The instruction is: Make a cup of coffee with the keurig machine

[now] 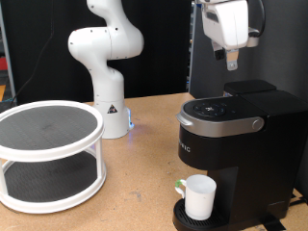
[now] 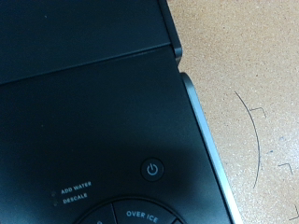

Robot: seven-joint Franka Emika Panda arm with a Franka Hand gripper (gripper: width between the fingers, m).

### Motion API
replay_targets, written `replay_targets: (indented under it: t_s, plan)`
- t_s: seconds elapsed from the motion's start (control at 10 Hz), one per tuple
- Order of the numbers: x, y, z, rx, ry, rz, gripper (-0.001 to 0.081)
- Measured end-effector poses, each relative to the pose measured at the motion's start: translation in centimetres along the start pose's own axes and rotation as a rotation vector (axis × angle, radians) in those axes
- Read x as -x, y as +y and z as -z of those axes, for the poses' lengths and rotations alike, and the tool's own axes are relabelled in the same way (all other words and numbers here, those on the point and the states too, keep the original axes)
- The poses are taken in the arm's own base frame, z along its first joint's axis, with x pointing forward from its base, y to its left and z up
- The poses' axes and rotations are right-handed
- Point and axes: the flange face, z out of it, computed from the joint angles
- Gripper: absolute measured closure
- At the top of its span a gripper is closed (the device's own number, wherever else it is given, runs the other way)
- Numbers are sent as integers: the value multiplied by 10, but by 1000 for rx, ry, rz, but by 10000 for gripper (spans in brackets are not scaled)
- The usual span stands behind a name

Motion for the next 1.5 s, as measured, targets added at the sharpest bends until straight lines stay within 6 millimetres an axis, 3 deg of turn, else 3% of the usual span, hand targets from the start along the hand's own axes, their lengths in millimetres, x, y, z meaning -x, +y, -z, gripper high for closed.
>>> replay_targets:
  t_s: [0.3,0.4,0.5,0.7,0.8,0.9,1.0,1.1,1.2,1.5]
  plan:
    - [3,7,-8,8,-21,7,-2]
    - [5,8,-12,13,-28,11,87]
    - [7,9,-16,19,-30,12,87]
    - [10,10,-27,28,-21,10,407]
    - [12,11,-33,33,-13,8,407]
    - [14,11,-39,39,-4,5,621]
    - [16,10,-45,41,-3,3,621]
    - [18,10,-52,43,-9,2,742]
    - [19,11,-58,47,-10,2,788]
    - [22,15,-73,61,14,-12,801]
